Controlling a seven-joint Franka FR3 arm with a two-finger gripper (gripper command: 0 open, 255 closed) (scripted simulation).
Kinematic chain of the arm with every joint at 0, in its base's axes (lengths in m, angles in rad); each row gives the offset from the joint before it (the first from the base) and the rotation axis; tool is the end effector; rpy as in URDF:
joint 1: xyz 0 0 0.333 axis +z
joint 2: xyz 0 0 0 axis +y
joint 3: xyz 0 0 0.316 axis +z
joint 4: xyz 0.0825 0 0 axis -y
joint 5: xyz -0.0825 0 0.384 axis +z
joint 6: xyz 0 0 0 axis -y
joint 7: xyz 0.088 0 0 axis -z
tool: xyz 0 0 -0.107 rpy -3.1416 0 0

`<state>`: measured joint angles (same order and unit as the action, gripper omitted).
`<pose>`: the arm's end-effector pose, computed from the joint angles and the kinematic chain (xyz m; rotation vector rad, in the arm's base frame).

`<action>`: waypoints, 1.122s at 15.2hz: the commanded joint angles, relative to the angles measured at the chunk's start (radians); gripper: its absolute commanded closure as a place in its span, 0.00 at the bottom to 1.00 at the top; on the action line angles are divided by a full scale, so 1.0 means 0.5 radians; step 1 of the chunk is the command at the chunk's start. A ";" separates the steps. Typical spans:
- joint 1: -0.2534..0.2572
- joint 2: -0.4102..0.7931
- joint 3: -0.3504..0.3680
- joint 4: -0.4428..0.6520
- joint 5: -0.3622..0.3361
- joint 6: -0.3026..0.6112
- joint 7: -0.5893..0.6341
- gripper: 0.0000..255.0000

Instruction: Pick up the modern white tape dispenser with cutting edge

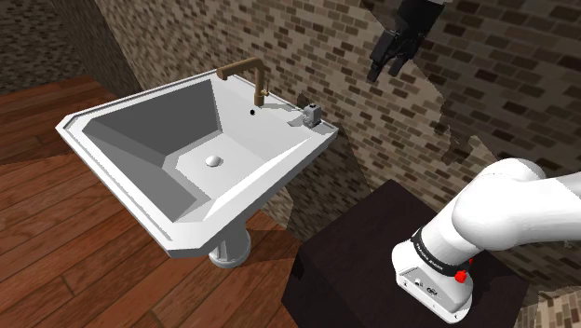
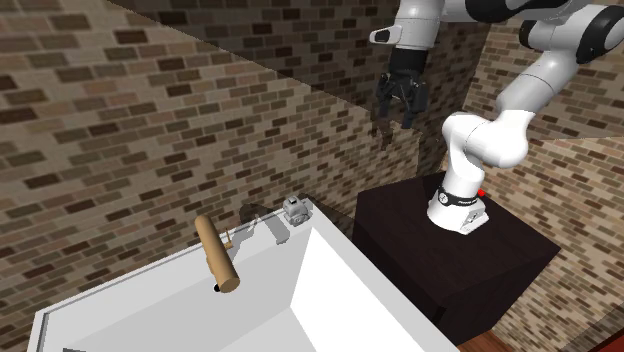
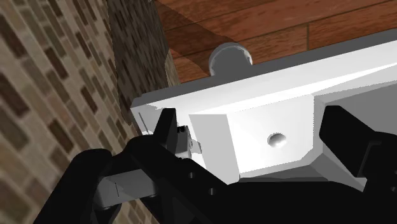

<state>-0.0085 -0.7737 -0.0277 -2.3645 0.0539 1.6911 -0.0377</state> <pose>0.3220 -0.0090 0.5940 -3.0678 -0.0071 -0.1573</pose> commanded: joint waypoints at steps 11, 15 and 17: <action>0.021 0.716 -0.158 0.129 0.003 0.453 -0.277 0.00; 0.031 1.032 -0.208 0.256 0.039 0.586 -0.393 0.00; 0.034 1.193 -0.228 0.334 0.064 0.639 -0.453 0.00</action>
<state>0.0093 -0.2165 -0.1339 -2.2183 0.0808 1.9993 -0.2449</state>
